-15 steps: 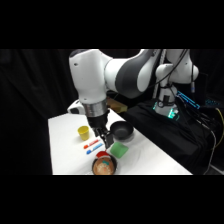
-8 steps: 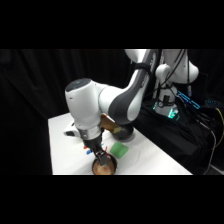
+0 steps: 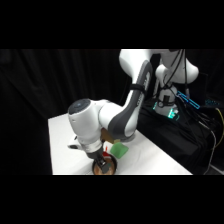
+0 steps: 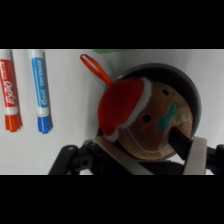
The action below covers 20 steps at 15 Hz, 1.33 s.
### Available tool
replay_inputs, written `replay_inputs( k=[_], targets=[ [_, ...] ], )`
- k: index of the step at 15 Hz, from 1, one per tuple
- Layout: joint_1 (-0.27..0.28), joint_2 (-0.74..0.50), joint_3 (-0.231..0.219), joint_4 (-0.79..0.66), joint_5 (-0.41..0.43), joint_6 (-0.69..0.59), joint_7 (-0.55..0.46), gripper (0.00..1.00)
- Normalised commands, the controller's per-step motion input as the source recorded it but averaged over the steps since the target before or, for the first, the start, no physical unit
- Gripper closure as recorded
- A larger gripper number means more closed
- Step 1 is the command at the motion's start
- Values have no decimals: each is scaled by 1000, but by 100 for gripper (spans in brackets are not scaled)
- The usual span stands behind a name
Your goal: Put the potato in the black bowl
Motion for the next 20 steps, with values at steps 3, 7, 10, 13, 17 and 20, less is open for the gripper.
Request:
replay_inputs(
  k=[3,7,10,13,17,20],
  targets=[
    [23,71,32,71,10,7,-17,34],
    [2,103,39,104,37,-28,-16,66],
    [-33,116,50,133,72,-76,-48,91],
    [-53,108,63,151,91,-113,-68,98],
    [-4,-38,20,81,34,-184,-1,95],
    [56,-272,-27,-22,-40,-322,71,96]
  ],
)
